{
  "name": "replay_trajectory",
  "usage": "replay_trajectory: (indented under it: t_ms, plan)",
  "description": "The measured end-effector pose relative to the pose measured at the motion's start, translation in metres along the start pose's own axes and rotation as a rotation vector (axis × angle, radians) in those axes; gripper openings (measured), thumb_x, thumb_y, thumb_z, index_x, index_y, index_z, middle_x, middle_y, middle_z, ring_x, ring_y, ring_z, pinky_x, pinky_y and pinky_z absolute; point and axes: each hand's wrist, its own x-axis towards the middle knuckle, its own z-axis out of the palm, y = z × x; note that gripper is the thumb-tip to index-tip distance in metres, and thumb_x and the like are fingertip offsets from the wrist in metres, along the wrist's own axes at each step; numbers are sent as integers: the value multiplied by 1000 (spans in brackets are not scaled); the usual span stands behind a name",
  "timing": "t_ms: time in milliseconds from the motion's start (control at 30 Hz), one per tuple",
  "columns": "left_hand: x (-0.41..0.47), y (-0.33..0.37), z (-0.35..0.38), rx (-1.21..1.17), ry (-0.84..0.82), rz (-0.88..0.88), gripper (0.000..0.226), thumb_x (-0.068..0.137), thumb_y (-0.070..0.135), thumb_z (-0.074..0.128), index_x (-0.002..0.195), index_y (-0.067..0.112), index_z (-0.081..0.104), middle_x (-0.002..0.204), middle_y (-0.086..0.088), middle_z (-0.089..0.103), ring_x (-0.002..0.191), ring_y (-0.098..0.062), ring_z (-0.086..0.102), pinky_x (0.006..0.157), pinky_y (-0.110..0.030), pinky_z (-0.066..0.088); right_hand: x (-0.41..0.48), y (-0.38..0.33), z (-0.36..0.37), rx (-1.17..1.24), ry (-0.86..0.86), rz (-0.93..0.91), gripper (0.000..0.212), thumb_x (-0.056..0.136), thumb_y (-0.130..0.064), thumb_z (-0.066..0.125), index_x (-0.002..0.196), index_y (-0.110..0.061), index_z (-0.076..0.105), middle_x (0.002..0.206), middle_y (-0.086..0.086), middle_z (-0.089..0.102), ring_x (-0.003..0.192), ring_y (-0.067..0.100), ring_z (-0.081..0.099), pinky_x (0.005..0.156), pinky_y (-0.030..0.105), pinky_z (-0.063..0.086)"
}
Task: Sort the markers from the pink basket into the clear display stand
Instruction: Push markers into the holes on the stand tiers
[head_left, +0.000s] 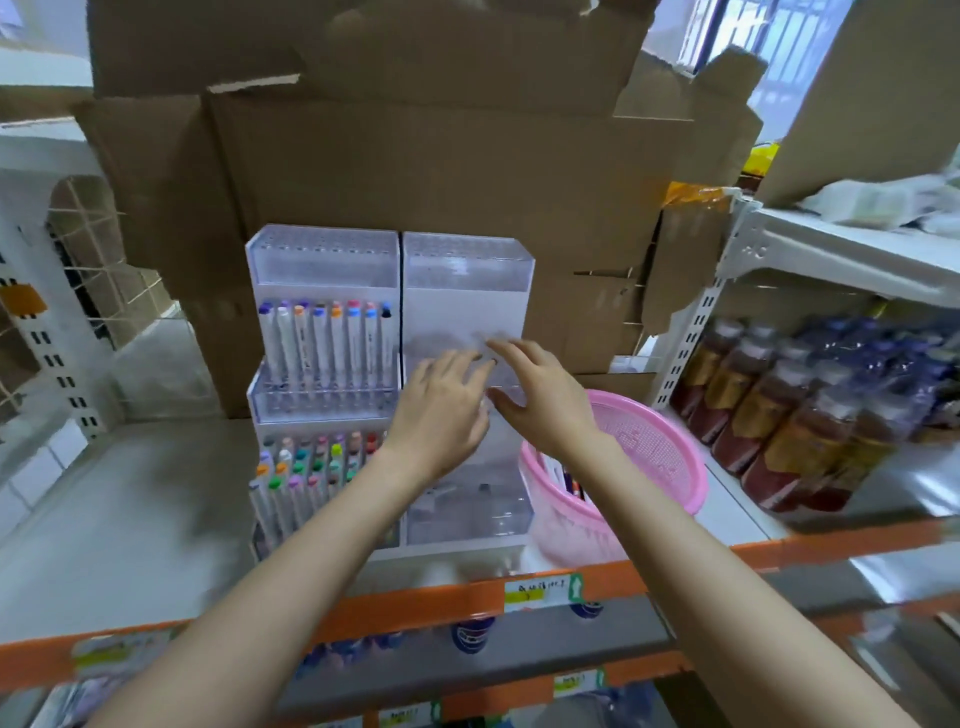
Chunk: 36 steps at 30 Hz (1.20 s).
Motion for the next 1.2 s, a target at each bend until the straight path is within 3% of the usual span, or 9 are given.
replay_trajectory:
  t_ms: [267, 367, 500, 633, 767, 933, 1067, 1133, 1200]
  plan:
    - [26, 92, 50, -116, -108, 128, 50, 70, 20, 70, 117, 10, 60, 119, -11, 59, 109, -30, 57, 83, -38, 48, -71, 92, -15, -20, -133, 245, 50, 87, -26, 59, 134, -19, 47, 131, 4, 52, 118, 27, 51, 85, 45, 50]
    - [32, 119, 76, -128, -176, 180, 47, 65, 16, 72, 111, 8, 63, 117, -14, 61, 106, -33, 59, 84, -39, 49, -92, 122, -11, -47, -216, 345, 48, 91, -28, 57, 136, -17, 44, 133, 6, 50, 121, 27, 48, 86, 39, 46]
    - [37, 130, 110, -50, -418, 84, 43, 86, 18, 53, 128, 13, 50, 136, -9, 44, 123, -27, 42, 93, -37, 37, -99, 149, -9, -82, -339, 435, 47, 91, -22, 58, 136, -14, 44, 135, 8, 47, 122, 29, 49, 90, 35, 41]
    - [44, 120, 137, -50, -733, -68, 58, 91, 31, 50, 145, 18, 34, 154, -9, 24, 130, -29, 36, 101, -41, 38, -89, 160, 0, -54, -392, 489, 44, 91, -18, 58, 133, -11, 48, 133, 12, 49, 120, 32, 50, 93, 36, 42]
    - [53, 116, 155, -22, -828, -74, 53, 93, 42, 46, 140, 18, 39, 154, -8, 25, 129, -32, 38, 99, -45, 40, -77, 163, 15, -52, -492, 473, 27, 87, -24, 61, 110, -12, 56, 109, 12, 60, 104, 32, 56, 74, 35, 44]
    - [57, 122, 163, 9, -854, -96, 54, 92, 49, 48, 132, 12, 49, 160, -8, 4, 135, -34, 29, 103, -44, 34, -73, 172, 23, 80, -510, 555, 43, 78, -19, 74, 114, -14, 50, 100, 8, 59, 86, 24, 52, 64, 30, 35]
    - [62, 120, 166, -21, -830, -136, 43, 92, 47, 52, 109, 10, 62, 150, -15, 32, 124, -36, 39, 93, -41, 40, -71, 177, 28, 146, -448, 636, 22, 80, -20, 71, 90, -16, 52, 95, 9, 65, 86, 25, 57, 67, 32, 40]
    - [62, 118, 168, -131, -761, -199, 31, 95, 35, 50, 92, 7, 62, 122, -21, 56, 109, -36, 51, 79, -39, 41, -70, 177, 30, 131, -429, 635, 8, 85, -22, 65, 85, -15, 60, 94, 10, 68, 91, 25, 60, 71, 32, 42]
    - [61, 114, 168, -251, -670, -282, 18, 92, 13, 50, 90, 3, 64, 101, -20, 64, 94, -34, 59, 70, -37, 41, -71, 177, 30, 143, -426, 652, 9, 85, -21, 65, 83, -13, 66, 84, 7, 67, 85, 23, 59, 64, 29, 38]
